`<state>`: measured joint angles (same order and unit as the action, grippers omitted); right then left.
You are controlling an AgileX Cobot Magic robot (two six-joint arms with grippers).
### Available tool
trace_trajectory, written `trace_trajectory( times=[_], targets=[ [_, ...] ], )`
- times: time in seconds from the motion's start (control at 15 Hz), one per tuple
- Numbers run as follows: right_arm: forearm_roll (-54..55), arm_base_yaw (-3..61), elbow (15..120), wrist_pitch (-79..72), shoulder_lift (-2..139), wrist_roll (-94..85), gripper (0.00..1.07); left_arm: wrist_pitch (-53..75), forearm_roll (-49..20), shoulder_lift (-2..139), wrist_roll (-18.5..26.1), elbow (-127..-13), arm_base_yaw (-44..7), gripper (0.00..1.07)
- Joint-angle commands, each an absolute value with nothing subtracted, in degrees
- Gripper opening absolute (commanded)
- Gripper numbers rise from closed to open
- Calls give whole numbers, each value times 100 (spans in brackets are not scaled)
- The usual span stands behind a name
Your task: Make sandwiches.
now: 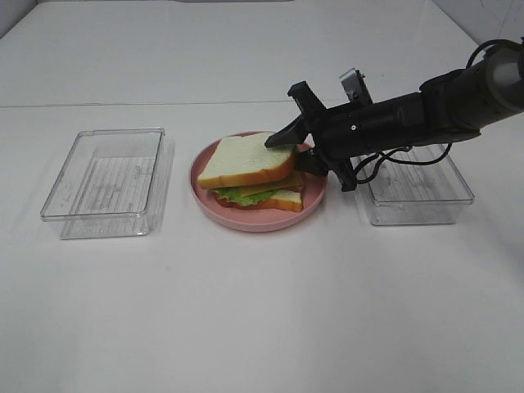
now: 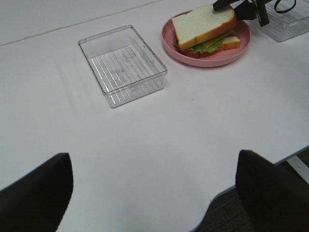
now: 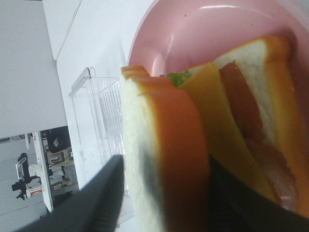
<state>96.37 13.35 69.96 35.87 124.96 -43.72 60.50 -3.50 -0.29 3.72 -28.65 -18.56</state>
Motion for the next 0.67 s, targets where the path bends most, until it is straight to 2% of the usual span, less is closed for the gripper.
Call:
trace_trajectory(
  times=[0.07,0.4,0.67],
  targets=[
    [9293,1341,7053,3541,12342,-4738,75,5993,-384,-160,372,-2859,-1845,87],
    [7597,1335,7053,3231,11769,-4102,75,5993,-384,-160,372,-2859,-1845,87],
    [4916,1335,7053,3111,11018,-2567,75,5993,-384,-160,372,-2859,-1845,87]
  ],
)
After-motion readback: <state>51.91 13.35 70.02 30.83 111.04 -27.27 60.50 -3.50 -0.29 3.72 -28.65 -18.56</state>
